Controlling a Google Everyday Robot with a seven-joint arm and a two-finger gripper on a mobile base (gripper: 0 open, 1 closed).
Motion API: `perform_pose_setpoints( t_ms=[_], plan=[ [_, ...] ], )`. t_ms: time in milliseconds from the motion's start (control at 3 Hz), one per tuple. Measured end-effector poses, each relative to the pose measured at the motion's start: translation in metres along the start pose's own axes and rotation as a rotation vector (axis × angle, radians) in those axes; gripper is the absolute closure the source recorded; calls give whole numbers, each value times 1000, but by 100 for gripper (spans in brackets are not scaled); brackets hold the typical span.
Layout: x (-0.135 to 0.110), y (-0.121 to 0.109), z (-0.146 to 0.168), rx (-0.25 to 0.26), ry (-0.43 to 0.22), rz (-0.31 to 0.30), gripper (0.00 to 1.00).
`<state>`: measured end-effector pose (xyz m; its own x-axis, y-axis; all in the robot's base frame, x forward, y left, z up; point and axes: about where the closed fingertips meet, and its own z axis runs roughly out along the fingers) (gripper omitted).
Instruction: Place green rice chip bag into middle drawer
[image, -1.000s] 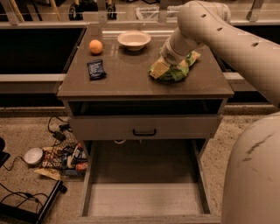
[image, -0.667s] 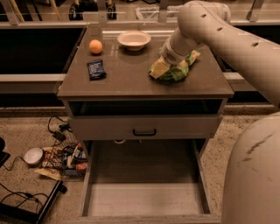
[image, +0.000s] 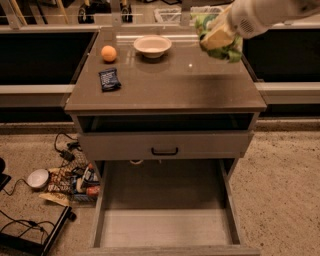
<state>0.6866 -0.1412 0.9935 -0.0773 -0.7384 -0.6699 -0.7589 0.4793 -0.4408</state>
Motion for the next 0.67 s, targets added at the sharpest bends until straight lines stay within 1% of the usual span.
perform_pose_setpoints(
  t_ms=[333,667],
  plan=[
    [-42,-32,-96,77,-146,-70,100],
    [-47,-35,-131,87,-230,-79,100]
  ],
)
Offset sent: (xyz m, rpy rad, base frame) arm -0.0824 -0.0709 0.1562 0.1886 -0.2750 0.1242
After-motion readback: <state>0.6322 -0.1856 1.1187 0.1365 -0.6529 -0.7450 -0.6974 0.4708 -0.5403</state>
